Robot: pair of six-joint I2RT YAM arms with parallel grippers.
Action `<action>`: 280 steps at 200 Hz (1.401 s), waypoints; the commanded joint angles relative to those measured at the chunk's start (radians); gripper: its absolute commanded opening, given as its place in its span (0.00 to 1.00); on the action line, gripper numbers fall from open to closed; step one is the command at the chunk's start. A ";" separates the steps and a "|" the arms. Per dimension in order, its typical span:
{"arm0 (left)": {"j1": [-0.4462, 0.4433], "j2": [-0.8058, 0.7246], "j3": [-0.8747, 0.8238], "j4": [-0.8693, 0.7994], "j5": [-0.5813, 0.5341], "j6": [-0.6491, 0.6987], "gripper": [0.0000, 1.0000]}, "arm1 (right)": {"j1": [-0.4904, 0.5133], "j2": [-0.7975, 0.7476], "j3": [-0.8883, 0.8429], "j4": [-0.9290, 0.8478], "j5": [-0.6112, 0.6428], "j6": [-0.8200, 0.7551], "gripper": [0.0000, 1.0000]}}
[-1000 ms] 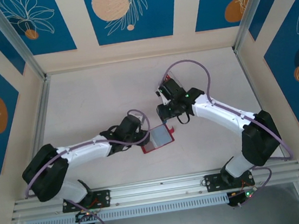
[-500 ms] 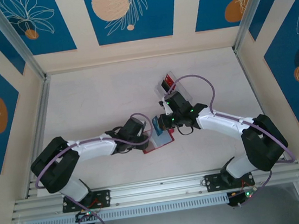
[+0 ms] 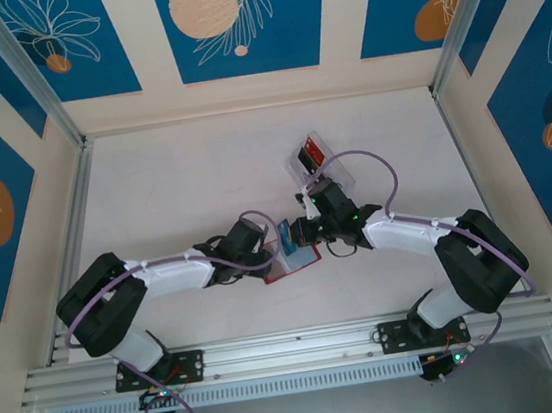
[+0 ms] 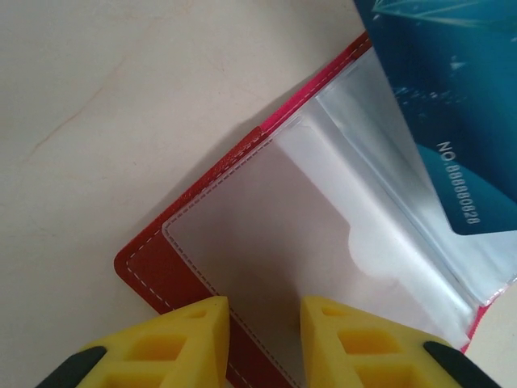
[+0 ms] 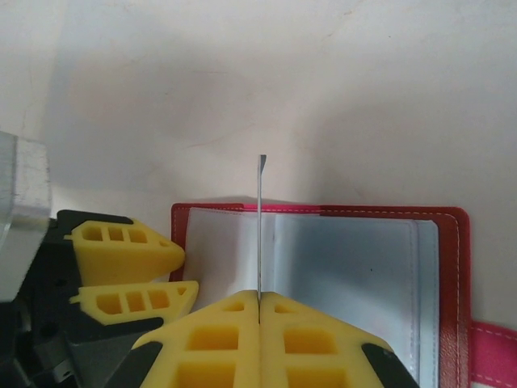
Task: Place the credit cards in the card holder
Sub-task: Insert the credit card into the card slot.
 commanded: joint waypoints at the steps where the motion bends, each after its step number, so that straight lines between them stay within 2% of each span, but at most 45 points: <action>1: 0.008 0.013 -0.034 -0.035 0.008 0.006 0.27 | -0.009 0.025 -0.034 0.086 -0.016 0.028 0.00; 79: 0.007 0.028 -0.038 -0.023 0.017 -0.002 0.26 | -0.031 0.065 -0.086 0.184 -0.067 0.073 0.00; 177: -0.001 0.059 -0.032 -0.007 0.022 -0.009 0.26 | -0.104 0.105 -0.143 0.325 -0.254 0.186 0.00; 234: -0.001 0.053 -0.051 0.008 0.013 -0.022 0.26 | -0.097 -0.023 -0.148 0.207 -0.122 0.150 0.00; 280: -0.001 0.061 -0.047 0.014 0.021 -0.022 0.25 | -0.092 -0.012 -0.131 0.207 -0.141 0.146 0.00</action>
